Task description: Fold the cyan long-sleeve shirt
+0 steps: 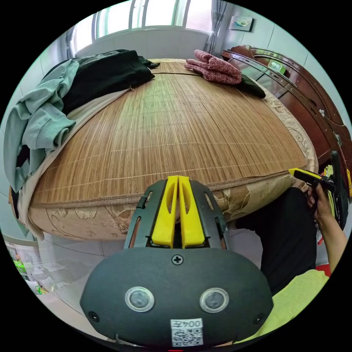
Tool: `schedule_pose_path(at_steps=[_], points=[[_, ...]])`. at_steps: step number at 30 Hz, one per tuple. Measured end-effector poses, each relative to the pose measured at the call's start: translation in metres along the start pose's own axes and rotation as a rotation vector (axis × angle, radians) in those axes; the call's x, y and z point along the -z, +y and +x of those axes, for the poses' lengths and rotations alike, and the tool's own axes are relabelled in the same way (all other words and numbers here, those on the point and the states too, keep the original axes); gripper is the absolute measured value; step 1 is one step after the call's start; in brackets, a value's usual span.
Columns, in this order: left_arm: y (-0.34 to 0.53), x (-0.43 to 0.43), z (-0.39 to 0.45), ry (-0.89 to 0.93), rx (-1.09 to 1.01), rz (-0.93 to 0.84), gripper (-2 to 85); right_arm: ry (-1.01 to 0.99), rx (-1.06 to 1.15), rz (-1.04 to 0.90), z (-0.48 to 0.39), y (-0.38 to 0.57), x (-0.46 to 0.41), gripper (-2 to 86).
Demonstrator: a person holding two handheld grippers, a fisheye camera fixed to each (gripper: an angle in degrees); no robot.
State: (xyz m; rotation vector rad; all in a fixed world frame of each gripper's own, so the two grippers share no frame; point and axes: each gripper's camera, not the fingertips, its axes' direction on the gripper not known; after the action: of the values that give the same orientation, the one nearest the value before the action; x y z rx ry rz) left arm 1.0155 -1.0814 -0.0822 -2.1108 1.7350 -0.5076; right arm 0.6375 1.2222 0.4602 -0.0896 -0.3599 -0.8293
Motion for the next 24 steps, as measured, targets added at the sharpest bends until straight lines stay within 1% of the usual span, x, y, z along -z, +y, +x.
schedule_pose_path(at_steps=[1, 4, 9, 12, 13, 14, 16, 18, 20, 23, 24], points=[[0.002, 0.003, -0.01, 0.015, 0.005, 0.004, 0.1, 0.041, 0.025, -0.034, -0.007, -0.009, -0.01, -0.8], [0.007, 0.01, -0.032, 0.045, 0.014, 0.004, 0.1, 0.152, 0.084, -0.042, -0.025, -0.026, -0.027, -0.7], [0.014, 0.021, -0.071, 0.102, 0.04, -0.004, 0.4, 0.201, 0.096, -0.048, -0.033, -0.05, -0.048, -0.7], [0.017, 0.03, -0.105, 0.245, 0.057, -0.018, 0.9, 0.187, 0.096, -0.054, -0.03, -0.063, -0.058, -0.7], [0.018, 0.039, -0.122, 0.307, 0.067, 0.013, 1.3, 0.175, 0.092, -0.055, -0.028, -0.068, -0.061, -0.7], [0.021, 0.053, -0.144, 0.32, 0.103, 0.064, 1.9, 0.168, 0.088, -0.055, -0.027, -0.071, -0.062, -0.7], [0.026, 0.073, -0.183, 0.287, 0.176, 0.139, 3.8, 0.133, 0.073, -0.058, -0.02, -0.08, -0.068, -0.7], [0.032, 0.091, -0.231, 0.244, 0.287, 0.202, 7.7, 0.101, 0.061, -0.059, -0.014, -0.087, -0.072, -0.7], [0.041, 0.107, -0.299, 0.255, 0.445, 0.266, 14.6, 0.066, 0.045, -0.059, -0.007, -0.093, -0.076, -0.7], [0.049, 0.119, -0.367, 0.243, 0.615, 0.304, 18.5, 0.011, 0.013, -0.061, 0.004, -0.103, -0.082, -0.7], [0.05, 0.119, -0.378, 0.237, 0.643, 0.308, 18.9, -0.006, 0.003, -0.06, 0.008, -0.106, -0.085, -0.7]])
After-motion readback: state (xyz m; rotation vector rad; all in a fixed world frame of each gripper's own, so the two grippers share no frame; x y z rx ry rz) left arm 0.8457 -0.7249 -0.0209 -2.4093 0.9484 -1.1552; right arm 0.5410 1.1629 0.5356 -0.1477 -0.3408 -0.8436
